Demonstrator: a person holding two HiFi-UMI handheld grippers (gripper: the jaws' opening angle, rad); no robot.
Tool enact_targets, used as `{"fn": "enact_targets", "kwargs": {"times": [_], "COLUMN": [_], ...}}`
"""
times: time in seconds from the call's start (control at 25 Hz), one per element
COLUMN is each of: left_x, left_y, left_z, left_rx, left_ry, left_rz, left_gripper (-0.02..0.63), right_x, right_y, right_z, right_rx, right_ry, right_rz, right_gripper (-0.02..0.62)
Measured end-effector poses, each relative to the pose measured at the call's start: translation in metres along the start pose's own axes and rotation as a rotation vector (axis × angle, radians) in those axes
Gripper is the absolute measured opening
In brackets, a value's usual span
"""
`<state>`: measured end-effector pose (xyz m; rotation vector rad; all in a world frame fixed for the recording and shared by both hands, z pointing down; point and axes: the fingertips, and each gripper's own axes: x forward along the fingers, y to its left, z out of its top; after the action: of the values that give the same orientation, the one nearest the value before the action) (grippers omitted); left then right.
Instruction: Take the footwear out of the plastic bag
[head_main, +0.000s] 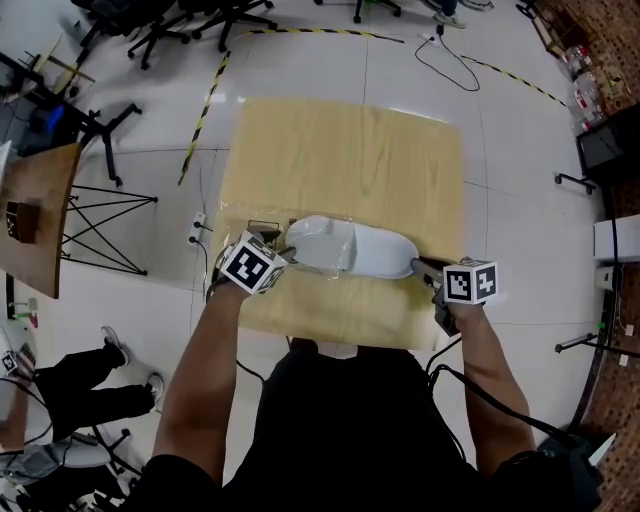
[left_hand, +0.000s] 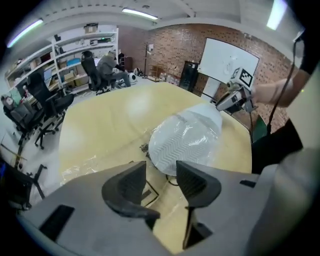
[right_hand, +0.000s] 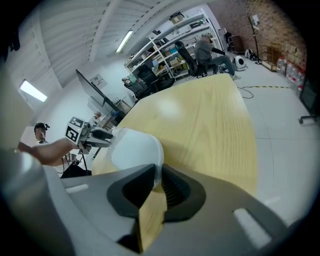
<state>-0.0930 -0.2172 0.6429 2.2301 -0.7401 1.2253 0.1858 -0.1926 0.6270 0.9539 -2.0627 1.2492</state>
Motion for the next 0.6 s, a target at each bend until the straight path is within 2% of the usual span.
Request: {"fn": "enact_targets", "kwargs": {"times": [0.08,0.16,0.32,0.6], "left_x": [0.005,0.005,0.004,0.008], "left_y": [0.001,0.001,-0.002,-0.006], "left_z": [-0.003,-0.003,-0.002,-0.005], "left_rx": [-0.044,-0.048,-0.025,0.057], "left_ry": [-0.003,-0.014,-0.011,0.030], "left_rz": [-0.008,-0.008,-0.008,0.003], "left_gripper": [0.175,0.160,0.098,0.064], "right_x": [0.001,0.001,-0.002,-0.013], "right_y": [0.001,0.000,-0.002,-0.011], "right_z": [0.001,0.001,-0.001,-0.005], "right_rx": [0.004,0.002,0.003,0.030], "right_ry": [-0.004,-0.006,-0.006,-0.012], "right_rz": [0.002,0.005,0.018,0.027], "right_gripper": [0.046,0.046,0.046,0.044]}}
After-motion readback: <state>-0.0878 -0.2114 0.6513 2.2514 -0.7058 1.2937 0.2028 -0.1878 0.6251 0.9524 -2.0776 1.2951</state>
